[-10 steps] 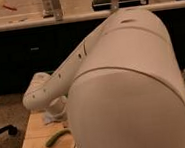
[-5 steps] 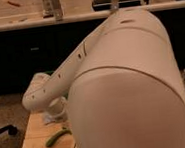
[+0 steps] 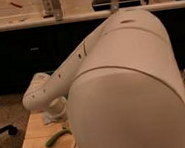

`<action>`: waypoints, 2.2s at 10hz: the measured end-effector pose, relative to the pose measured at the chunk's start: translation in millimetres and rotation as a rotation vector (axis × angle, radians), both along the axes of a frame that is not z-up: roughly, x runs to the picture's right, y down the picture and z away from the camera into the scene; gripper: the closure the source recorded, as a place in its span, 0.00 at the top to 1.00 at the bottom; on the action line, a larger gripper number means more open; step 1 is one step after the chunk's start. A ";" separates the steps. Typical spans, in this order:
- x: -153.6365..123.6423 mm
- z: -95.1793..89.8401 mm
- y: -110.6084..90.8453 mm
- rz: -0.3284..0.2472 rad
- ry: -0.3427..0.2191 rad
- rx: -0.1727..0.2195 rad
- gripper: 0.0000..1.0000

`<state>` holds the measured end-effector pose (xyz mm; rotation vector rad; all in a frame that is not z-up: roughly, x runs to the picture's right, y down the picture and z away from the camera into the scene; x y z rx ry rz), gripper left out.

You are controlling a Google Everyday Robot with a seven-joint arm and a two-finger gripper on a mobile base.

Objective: Place sponge in table surface

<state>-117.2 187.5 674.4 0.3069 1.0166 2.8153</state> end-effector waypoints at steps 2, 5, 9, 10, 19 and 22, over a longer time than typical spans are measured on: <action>-1.0 -0.1 1.6 -0.003 -0.015 -0.006 0.00; -10.7 -5.1 12.1 -0.042 -0.074 -0.026 0.00; -26.5 -7.7 20.4 -0.087 -0.132 -0.049 0.00; -35.2 -9.5 24.9 -0.112 -0.152 -0.056 0.00; -105.8 -5.3 62.8 -0.346 -0.279 -0.120 0.00; -125.4 2.5 70.2 -0.388 -0.282 -0.140 0.00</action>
